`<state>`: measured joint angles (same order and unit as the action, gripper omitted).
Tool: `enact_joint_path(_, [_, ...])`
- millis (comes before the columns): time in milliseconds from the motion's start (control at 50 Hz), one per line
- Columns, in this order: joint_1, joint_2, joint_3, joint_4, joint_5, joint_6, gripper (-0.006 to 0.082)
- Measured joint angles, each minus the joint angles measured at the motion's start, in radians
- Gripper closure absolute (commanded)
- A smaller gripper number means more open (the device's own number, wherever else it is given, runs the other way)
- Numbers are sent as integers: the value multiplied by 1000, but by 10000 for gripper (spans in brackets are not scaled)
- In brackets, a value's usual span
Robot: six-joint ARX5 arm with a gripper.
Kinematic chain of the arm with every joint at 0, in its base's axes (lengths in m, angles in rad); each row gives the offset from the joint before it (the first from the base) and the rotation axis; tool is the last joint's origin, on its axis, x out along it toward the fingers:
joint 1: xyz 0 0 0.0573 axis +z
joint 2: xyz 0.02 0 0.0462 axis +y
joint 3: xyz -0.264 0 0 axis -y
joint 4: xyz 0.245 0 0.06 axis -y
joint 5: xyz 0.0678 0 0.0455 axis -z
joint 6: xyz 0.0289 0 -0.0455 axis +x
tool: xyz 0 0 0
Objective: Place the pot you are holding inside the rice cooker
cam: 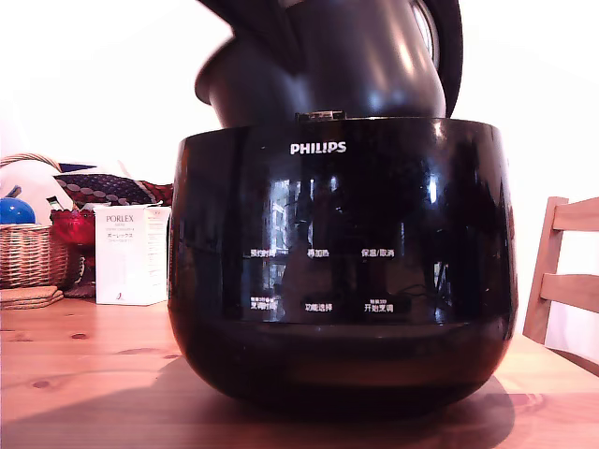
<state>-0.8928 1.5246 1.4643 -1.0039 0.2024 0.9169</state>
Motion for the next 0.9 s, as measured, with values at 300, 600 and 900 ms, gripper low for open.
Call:
enact_joint_path(300, [-28,35,2,3,-50,3,788])
enact_joint_path(600, [-29,42,2,8,-50,3,788])
enact_joint_path(900, [-29,42,2,8,-47,3,708])
